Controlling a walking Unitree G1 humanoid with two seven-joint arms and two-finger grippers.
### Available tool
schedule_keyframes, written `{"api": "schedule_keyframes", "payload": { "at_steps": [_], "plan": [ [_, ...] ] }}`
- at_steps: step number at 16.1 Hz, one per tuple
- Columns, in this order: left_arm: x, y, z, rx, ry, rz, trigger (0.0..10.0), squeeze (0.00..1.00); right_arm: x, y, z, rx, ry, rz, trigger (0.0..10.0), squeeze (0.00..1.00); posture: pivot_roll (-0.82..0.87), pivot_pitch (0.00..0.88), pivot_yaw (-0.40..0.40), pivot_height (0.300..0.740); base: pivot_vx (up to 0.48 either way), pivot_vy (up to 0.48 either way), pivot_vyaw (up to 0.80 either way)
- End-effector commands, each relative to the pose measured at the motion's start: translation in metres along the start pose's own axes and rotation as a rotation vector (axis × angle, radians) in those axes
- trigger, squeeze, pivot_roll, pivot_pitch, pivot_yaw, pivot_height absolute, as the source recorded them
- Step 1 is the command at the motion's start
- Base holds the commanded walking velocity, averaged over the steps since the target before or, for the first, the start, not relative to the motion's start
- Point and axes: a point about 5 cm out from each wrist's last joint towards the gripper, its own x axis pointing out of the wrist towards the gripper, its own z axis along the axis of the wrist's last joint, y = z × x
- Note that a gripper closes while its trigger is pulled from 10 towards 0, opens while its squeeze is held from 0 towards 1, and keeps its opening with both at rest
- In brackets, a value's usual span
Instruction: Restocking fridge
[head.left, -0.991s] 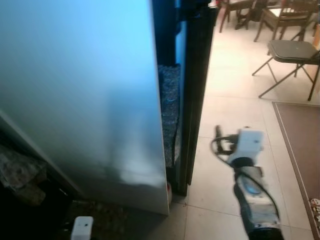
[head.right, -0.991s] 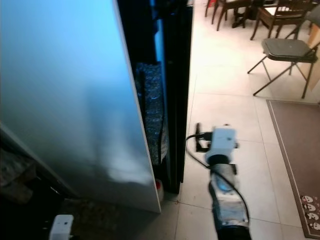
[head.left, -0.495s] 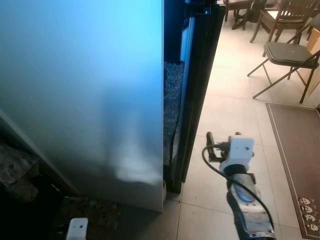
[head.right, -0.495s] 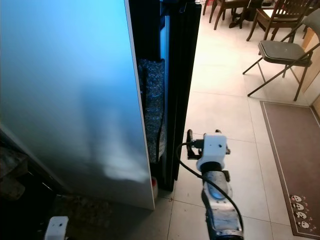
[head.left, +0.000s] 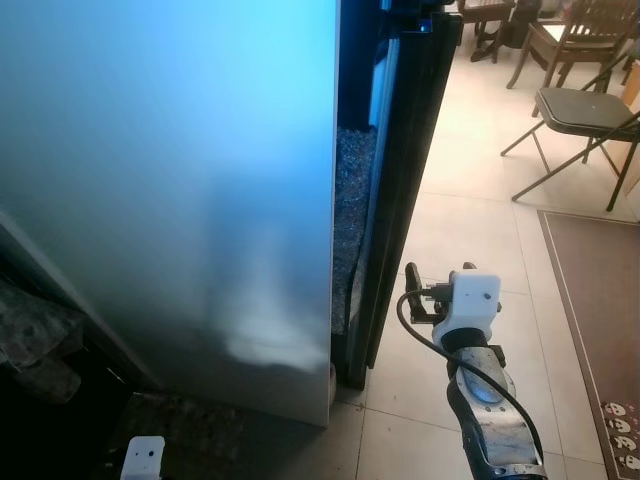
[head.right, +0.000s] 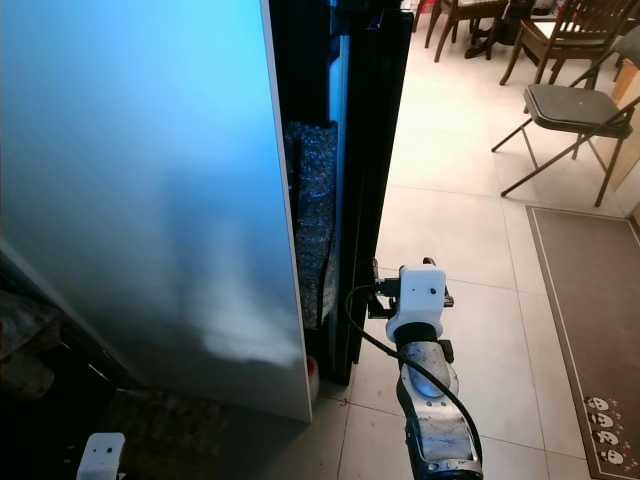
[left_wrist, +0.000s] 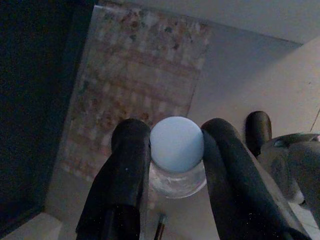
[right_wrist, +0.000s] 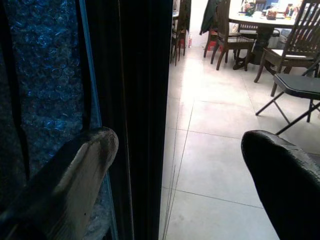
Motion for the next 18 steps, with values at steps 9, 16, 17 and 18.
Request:
{"api": "schedule_keyframes", "payload": {
  "at_steps": [9,16,17,18],
  "plan": [
    [0.0006,-0.0018,0.0024,0.025,-0.003,-0.017,10.0,0.0,-0.0028,0.0081,0.0016,-0.006,-0.011,0.026,10.0,0.0,-0.02,0.014,0.066,0.74,0.177,0.0,0.0],
    [0.0016,-0.0036,0.0063,0.038,-0.011,-0.02,10.0,0.0,-0.0028,0.0051,0.0026,-0.011,-0.013,0.017,10.0,0.0,-0.03,0.032,0.064,0.74,0.319,0.0,0.0],
    [0.0018,-0.0039,0.0075,0.037,-0.014,-0.021,10.0,0.0,-0.0035,0.0055,0.0021,-0.011,-0.011,0.018,10.0,0.0,-0.03,0.033,0.064,0.74,0.315,0.0,0.0],
    [0.002,-0.004,0.0083,0.038,-0.016,-0.019,10.0,0.0,-0.0038,0.0061,0.0016,-0.01,-0.009,0.019,10.0,0.0,-0.03,0.034,0.063,0.74,0.311,0.0,0.0]
  ]
}}
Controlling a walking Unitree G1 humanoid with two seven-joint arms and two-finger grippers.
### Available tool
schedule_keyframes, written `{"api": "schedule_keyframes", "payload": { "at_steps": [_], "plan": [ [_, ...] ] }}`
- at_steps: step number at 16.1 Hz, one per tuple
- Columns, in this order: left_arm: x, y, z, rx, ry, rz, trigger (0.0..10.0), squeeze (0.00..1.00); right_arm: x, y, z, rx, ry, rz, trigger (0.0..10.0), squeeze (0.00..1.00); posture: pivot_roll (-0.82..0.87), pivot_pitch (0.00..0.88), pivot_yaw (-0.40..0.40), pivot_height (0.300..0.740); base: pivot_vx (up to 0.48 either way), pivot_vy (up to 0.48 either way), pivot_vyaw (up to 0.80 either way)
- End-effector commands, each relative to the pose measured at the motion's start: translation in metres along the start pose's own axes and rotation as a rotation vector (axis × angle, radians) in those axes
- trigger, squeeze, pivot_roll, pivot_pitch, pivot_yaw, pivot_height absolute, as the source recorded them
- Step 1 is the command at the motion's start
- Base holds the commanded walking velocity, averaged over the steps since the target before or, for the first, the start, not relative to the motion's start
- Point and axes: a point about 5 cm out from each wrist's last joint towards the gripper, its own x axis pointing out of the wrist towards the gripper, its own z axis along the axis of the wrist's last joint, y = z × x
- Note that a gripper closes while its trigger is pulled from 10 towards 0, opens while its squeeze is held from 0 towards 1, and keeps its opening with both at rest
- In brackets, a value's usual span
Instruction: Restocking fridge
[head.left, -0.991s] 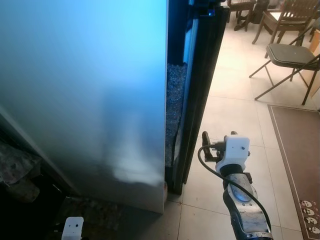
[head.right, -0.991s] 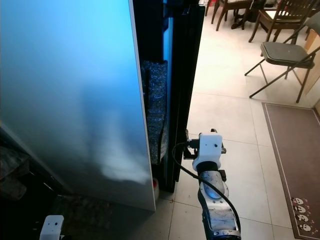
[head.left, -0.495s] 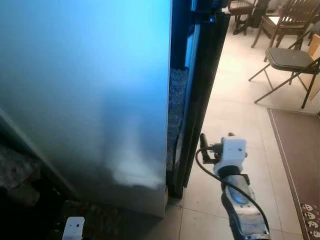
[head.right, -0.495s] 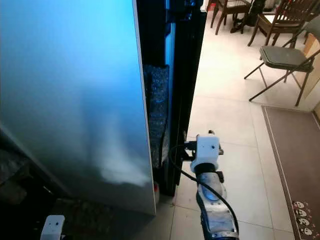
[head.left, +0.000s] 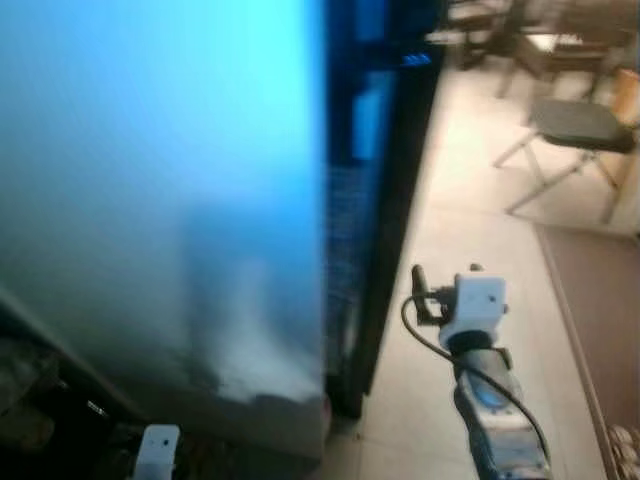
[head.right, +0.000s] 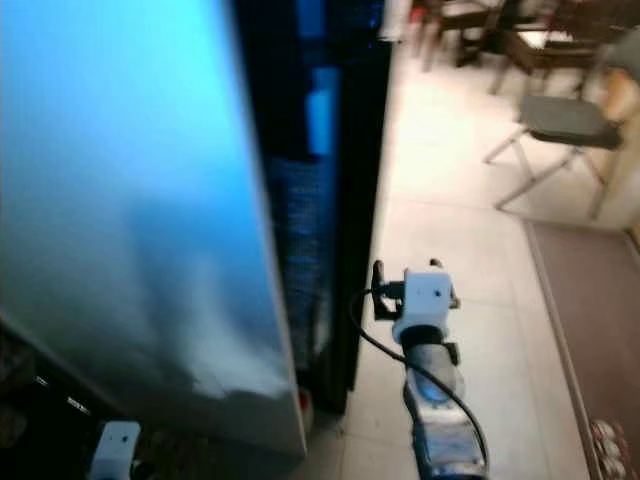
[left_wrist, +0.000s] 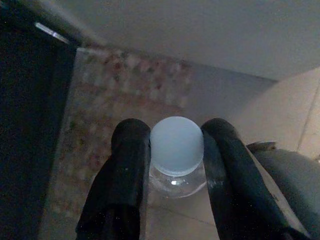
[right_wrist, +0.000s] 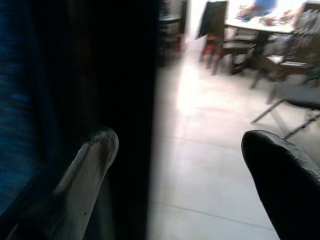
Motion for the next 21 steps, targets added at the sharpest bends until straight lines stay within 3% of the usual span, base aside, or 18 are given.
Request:
{"api": "schedule_keyframes", "payload": {
  "at_steps": [1,5,8,10,14,15,17,21],
  "plan": [
    [0.0,0.005,-0.001,0.005,0.008,0.014,10.0,0.0,-0.001,0.003,0.002,-0.005,-0.006,0.015,10.0,0.0,-0.03,0.038,0.063,0.74,0.0,0.0,0.0],
    [-0.001,0.006,-0.004,0.002,0.013,0.021,10.0,0.0,-0.013,0.011,0.002,-0.008,-0.001,0.042,10.0,0.0,-0.03,0.047,0.058,0.74,0.0,0.0,0.0],
    [-0.003,0.008,-0.009,0.003,0.029,0.024,10.0,0.0,-0.037,0.041,0.004,0.036,0.023,0.14,10.0,0.0,-0.03,0.055,0.059,0.74,0.0,0.0,0.0],
    [-0.003,0.007,-0.01,0.003,0.03,0.022,10.0,0.0,-0.038,0.049,0.007,0.034,0.018,0.184,10.0,0.0,-0.03,0.059,0.059,0.74,0.0,0.0,0.0],
    [-0.002,0.005,-0.009,0.003,0.029,0.019,10.0,0.0,-0.019,0.025,0.014,-0.011,-0.005,0.054,10.0,0.0,-0.03,0.061,0.06,0.74,0.0,0.0,0.0],
    [-0.002,0.004,-0.009,0.002,0.03,0.019,10.0,0.0,-0.018,0.014,0.017,-0.028,-0.014,-0.034,10.0,0.0,-0.02,0.061,0.057,0.74,0.0,0.0,0.0],
    [-0.002,0.004,-0.01,0.001,0.031,0.02,10.0,0.0,-0.02,0.007,0.017,-0.035,-0.016,-0.086,10.0,0.0,-0.02,0.062,0.058,0.74,0.0,0.0,0.0],
    [-0.003,0.005,-0.013,-0.002,0.038,0.028,10.0,0.0,-0.015,0.005,0.017,-0.057,-0.032,-0.027,10.0,0.0,-0.02,0.07,0.052,0.74,0.0,0.0,0.0]
  ]
}}
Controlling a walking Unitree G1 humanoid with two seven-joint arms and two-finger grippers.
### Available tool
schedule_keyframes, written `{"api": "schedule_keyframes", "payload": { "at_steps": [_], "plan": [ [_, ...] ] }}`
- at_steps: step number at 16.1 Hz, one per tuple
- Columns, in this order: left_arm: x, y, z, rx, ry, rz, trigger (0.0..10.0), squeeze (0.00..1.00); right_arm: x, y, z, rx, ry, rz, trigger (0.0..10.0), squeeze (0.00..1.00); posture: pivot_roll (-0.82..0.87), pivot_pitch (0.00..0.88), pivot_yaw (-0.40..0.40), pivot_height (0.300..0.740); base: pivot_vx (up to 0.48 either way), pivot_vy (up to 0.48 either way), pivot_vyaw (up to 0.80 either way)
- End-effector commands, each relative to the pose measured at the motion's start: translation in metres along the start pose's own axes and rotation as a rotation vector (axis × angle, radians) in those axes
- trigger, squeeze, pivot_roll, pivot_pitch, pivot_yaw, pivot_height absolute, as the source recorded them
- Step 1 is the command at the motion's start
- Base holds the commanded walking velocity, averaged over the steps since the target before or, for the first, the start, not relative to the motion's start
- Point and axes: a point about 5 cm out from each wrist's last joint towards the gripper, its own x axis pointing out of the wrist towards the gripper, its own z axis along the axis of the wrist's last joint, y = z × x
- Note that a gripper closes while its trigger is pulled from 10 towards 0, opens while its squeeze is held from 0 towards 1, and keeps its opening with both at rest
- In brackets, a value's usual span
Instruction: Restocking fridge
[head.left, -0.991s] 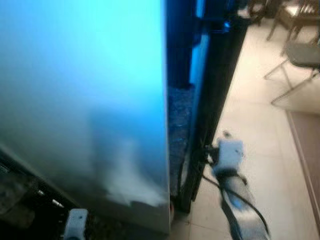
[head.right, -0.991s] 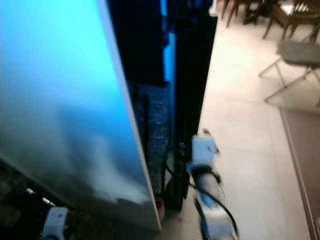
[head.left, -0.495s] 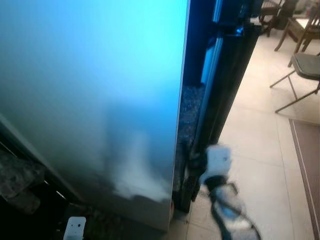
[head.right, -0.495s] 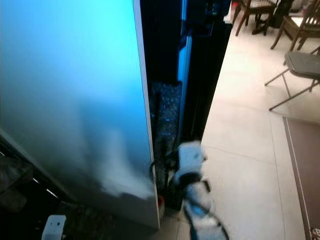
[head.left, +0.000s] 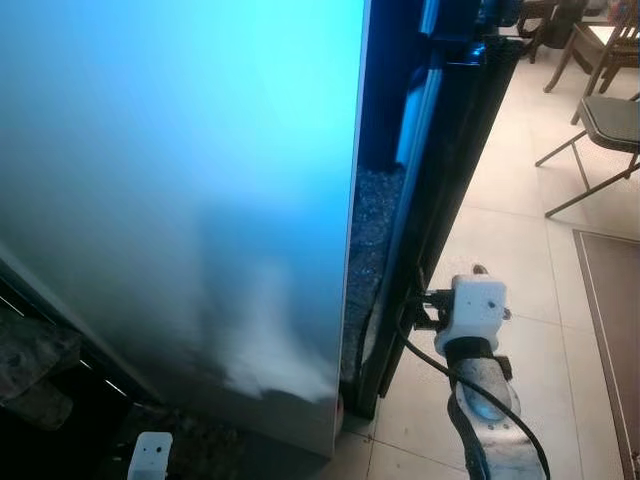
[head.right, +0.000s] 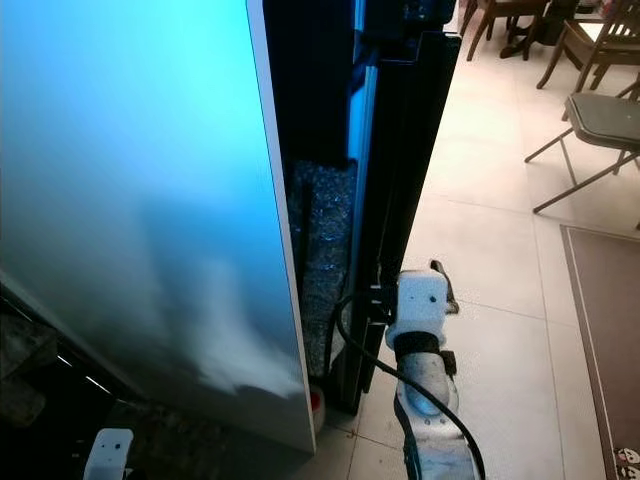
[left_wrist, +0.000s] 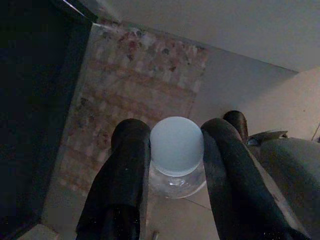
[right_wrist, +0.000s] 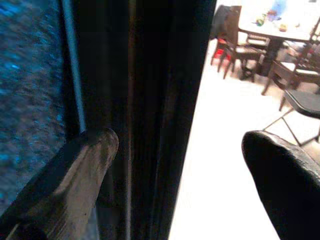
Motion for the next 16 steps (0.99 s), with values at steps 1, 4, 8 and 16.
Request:
{"api": "schedule_keyframes", "payload": {
  "at_steps": [1,4,8,16],
  "plan": [
    [-0.001,0.003,-0.007,-0.007,0.024,0.016,10.0,0.0,0.003,0.005,0.0,-0.012,-0.006,0.03,10.0,0.0,-0.02,0.066,0.054,0.74,0.0,0.0,0.0],
    [-0.002,0.004,-0.008,-0.006,0.027,0.017,10.0,0.0,0.012,0.004,-0.001,-0.006,-0.005,0.043,10.0,0.0,-0.02,0.066,0.058,0.74,0.0,0.0,0.0],
    [-0.002,0.005,-0.01,-0.004,0.034,0.019,10.0,0.0,0.025,0.0,0.002,-0.027,-0.031,0.079,10.0,0.0,-0.02,0.066,0.061,0.74,0.0,0.0,0.0],
    [-0.004,-0.002,-0.019,0.001,0.059,0.003,10.0,0.0,0.026,0.01,0.001,0.014,-0.042,0.077,10.0,0.0,-0.03,0.059,0.072,0.74,0.0,0.0,0.0]
  ]
}}
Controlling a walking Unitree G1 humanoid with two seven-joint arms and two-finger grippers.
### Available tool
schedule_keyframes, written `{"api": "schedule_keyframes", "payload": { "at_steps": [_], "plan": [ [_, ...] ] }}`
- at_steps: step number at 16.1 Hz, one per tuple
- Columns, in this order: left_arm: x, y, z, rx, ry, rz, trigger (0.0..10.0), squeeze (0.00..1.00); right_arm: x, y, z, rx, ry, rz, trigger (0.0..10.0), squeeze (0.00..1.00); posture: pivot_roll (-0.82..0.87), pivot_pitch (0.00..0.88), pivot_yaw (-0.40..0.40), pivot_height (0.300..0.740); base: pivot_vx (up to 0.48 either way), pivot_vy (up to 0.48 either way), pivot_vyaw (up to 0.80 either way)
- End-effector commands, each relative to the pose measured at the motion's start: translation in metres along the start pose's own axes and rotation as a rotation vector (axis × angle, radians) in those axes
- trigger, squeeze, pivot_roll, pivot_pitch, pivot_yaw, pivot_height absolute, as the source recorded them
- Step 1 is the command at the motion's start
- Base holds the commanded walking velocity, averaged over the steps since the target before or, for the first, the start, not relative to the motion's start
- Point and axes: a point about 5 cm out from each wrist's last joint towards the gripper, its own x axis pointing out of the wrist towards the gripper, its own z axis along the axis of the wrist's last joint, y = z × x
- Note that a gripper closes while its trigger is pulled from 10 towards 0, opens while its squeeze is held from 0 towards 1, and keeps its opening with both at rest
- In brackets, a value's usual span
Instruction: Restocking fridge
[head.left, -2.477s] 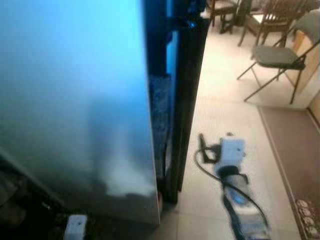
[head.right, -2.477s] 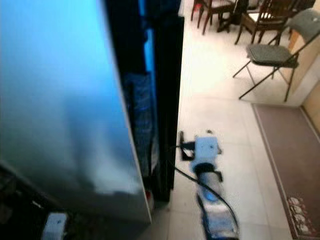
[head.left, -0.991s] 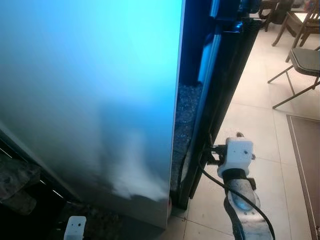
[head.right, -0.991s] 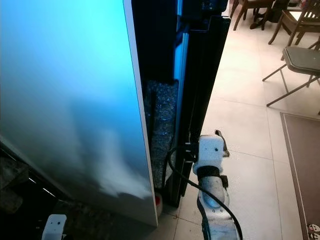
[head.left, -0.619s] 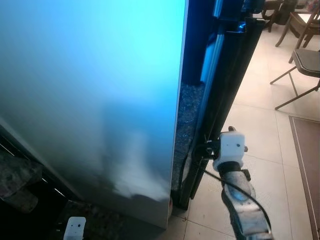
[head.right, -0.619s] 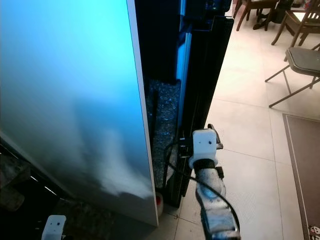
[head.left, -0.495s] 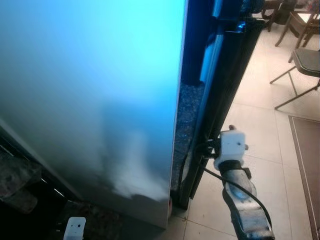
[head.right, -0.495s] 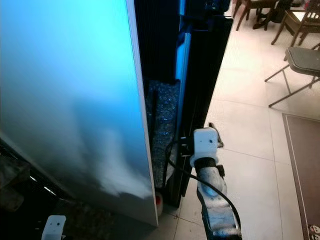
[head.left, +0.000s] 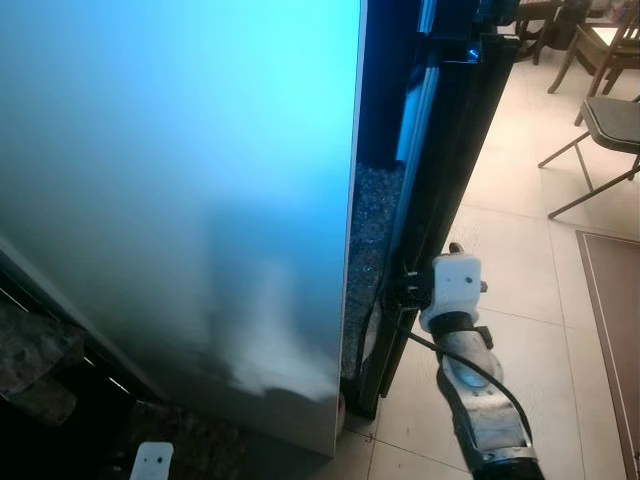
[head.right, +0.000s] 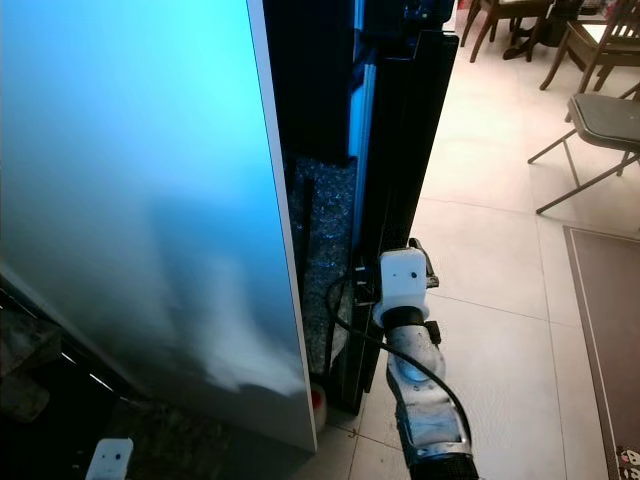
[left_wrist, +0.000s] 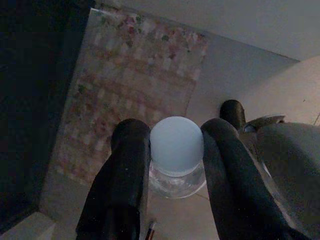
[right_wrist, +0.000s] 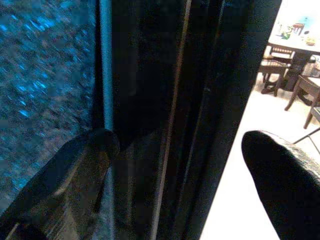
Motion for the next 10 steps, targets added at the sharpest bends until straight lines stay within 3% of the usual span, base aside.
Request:
{"api": "schedule_keyframes", "payload": {
  "at_steps": [1,5,10],
  "plan": [
    [-0.001,0.003,-0.007,0.008,0.03,0.008,10.0,0.0,-0.004,0.001,-0.001,0.017,0.005,-0.009,10.0,0.0,-0.03,0.059,0.07,0.74,0.0,0.0,0.0],
    [-0.001,0.005,-0.007,0.016,0.034,0.01,10.0,0.0,-0.011,-0.004,-0.007,0.028,0.024,-0.031,10.0,0.0,-0.04,0.059,0.071,0.74,0.0,0.0,0.0],
    [-0.001,0.003,-0.006,0.007,0.034,0.007,10.0,0.0,-0.001,-0.013,0.0,0.017,-0.001,-0.024,10.0,0.0,-0.04,0.059,0.061,0.74,0.0,0.0,0.0]
  ]
}}
